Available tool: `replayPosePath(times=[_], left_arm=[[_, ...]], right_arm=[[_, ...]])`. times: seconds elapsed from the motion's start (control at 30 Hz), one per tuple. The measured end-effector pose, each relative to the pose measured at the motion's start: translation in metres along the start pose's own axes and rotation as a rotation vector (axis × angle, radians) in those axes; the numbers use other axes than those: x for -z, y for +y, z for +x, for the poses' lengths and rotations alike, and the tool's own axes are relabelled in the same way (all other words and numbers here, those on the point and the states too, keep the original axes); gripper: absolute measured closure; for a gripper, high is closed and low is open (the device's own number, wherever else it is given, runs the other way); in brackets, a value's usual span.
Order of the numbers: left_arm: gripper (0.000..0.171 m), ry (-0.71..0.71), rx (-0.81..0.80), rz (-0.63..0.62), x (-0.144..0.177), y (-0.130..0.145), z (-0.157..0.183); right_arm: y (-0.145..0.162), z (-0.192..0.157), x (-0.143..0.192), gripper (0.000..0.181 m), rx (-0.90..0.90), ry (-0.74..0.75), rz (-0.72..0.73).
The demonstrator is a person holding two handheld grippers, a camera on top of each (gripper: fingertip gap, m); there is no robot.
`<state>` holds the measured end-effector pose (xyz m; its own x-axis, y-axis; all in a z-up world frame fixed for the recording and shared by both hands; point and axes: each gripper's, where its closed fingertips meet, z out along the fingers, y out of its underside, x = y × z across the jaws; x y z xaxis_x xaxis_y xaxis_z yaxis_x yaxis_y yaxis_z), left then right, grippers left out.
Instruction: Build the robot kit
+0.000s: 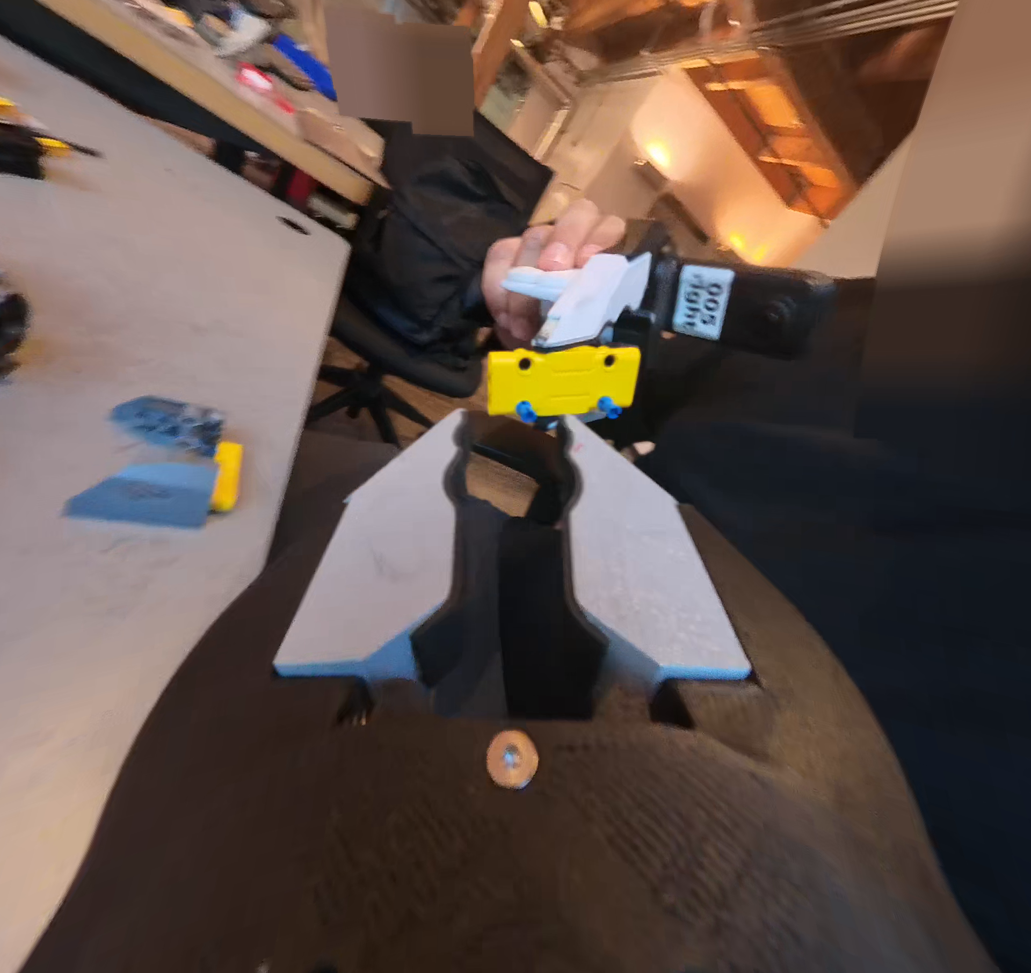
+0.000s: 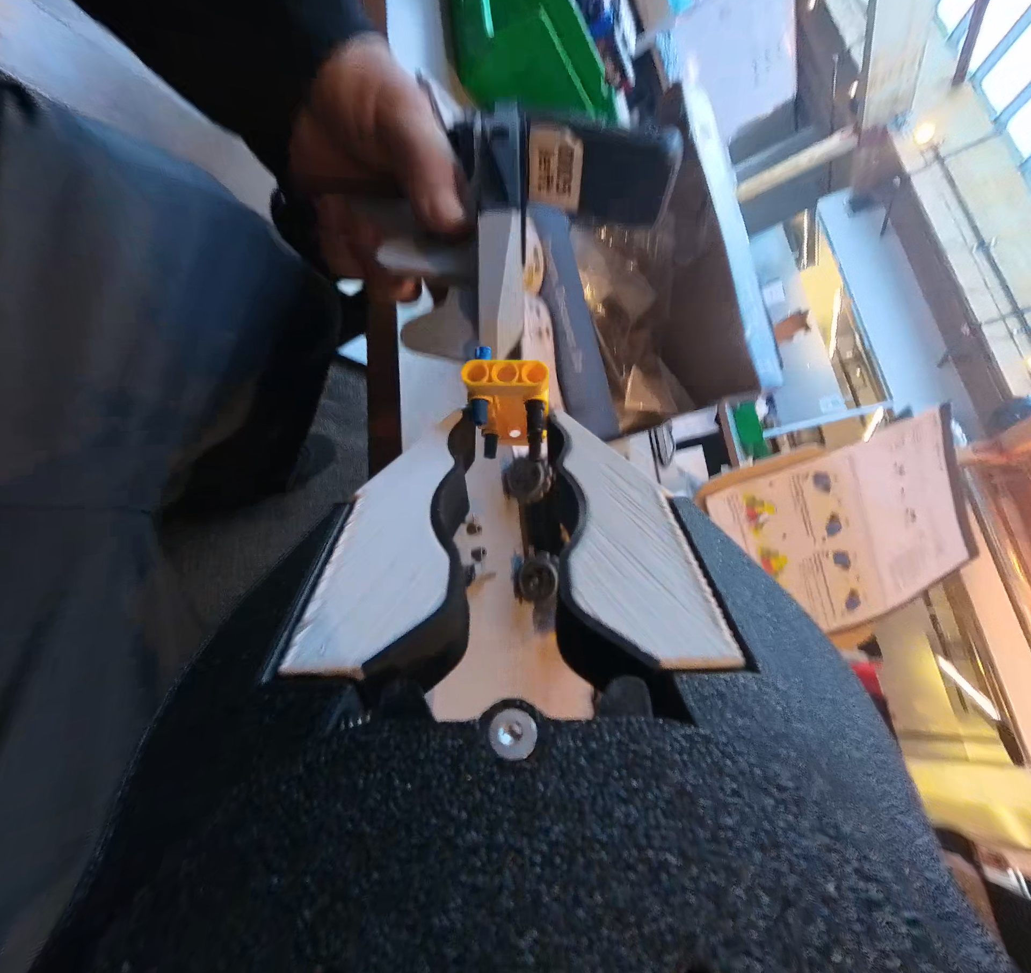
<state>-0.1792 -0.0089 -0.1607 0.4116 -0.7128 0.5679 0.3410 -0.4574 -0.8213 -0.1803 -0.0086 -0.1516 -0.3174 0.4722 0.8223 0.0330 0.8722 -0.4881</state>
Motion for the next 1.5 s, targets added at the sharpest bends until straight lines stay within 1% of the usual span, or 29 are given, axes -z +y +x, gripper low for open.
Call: replayPosePath(times=[0.07, 0.13, 0.23, 0.33, 0.4, 0.43, 0.5, 0.53, 0.57, 0.6, 0.67, 0.77, 0.83, 0.87, 0.9, 1.07, 1.2, 1.33, 1.4, 1.47, 1.5], left_arm=[[0.119, -0.12, 0.027, 0.017, 0.01, -0.007, -0.017], [0.117, -0.234, 0.016, -0.001, 0.015, -0.008, -0.027], [0.114, -0.351, -0.07, -0.063, 0.003, -0.005, -0.03], [0.115, -0.491, -0.138, -0.126, -0.008, -0.002, -0.041], [0.116, -0.544, -0.159, -0.136, -0.011, -0.003, -0.047], [0.121, -0.557, -0.169, -0.131, -0.012, -0.004, -0.048], [0.134, -0.538, -0.176, -0.119, -0.016, -0.006, -0.045], [0.147, -0.519, -0.188, -0.113, -0.018, -0.006, -0.041], [0.163, -0.504, -0.209, -0.114, -0.02, -0.006, -0.037], [0.171, -0.524, -0.232, -0.122, -0.019, -0.005, -0.038], [0.17, -0.567, -0.265, -0.145, -0.017, -0.004, -0.04], [0.154, -0.584, -0.267, -0.178, -0.021, 0.0, -0.04], [0.149, -0.626, -0.285, -0.195, -0.021, 0.002, -0.046], [0.149, -0.646, -0.295, -0.207, -0.021, 0.003, -0.049], [0.153, -0.635, -0.296, -0.22, -0.023, 0.006, -0.049], [0.16, -0.656, -0.32, -0.266, -0.021, 0.016, -0.056], [0.162, -0.611, -0.288, -0.297, -0.017, 0.025, -0.059], [0.164, -0.516, -0.265, -0.301, -0.013, 0.033, -0.059], [0.165, -0.479, -0.274, -0.303, -0.011, 0.034, -0.06], [0.166, -0.463, -0.317, -0.321, -0.008, 0.035, -0.06], [0.166, -0.457, -0.343, -0.338, -0.007, 0.036, -0.06]], right_arm=[[0.024, 0.003, -0.005, 0.156, -0.003, 0.024, -0.101], [0.045, 0.005, -0.009, 0.156, -0.01, 0.038, -0.19], [0.068, 0.003, -0.017, 0.156, 0.015, 0.044, -0.313], [0.076, 0.003, -0.023, 0.156, 0.058, 0.062, -0.375], [0.077, 0.002, -0.026, 0.156, 0.079, 0.071, -0.398], [0.078, 0.001, -0.027, 0.156, 0.085, 0.071, -0.407], [0.078, -0.001, -0.028, 0.156, 0.093, 0.07, -0.417], [0.078, -0.003, -0.028, 0.156, 0.093, 0.067, -0.422], [0.078, -0.003, -0.027, 0.156, 0.094, 0.068, -0.427], [0.079, -0.003, -0.027, 0.156, 0.093, 0.07, -0.432], [0.082, -0.004, -0.025, 0.156, 0.081, 0.069, -0.445], [0.086, -0.003, -0.024, 0.156, 0.071, 0.067, -0.468], [0.084, -0.004, -0.025, 0.156, 0.077, 0.063, -0.467], [0.082, -0.005, -0.025, 0.156, 0.079, 0.063, -0.463], [0.081, -0.006, -0.025, 0.156, 0.079, 0.063, -0.465], [0.088, -0.014, -0.026, 0.156, 0.072, 0.048, -0.491], [0.088, -0.023, -0.025, 0.156, 0.083, 0.032, -0.48], [0.084, -0.03, -0.023, 0.156, 0.078, 0.027, -0.432], [0.081, -0.031, -0.02, 0.155, 0.024, 0.023, -0.388], [0.078, -0.036, -0.015, 0.157, -0.101, -0.027, -0.325], [0.079, -0.037, -0.011, 0.155, -0.17, -0.048, -0.301]])
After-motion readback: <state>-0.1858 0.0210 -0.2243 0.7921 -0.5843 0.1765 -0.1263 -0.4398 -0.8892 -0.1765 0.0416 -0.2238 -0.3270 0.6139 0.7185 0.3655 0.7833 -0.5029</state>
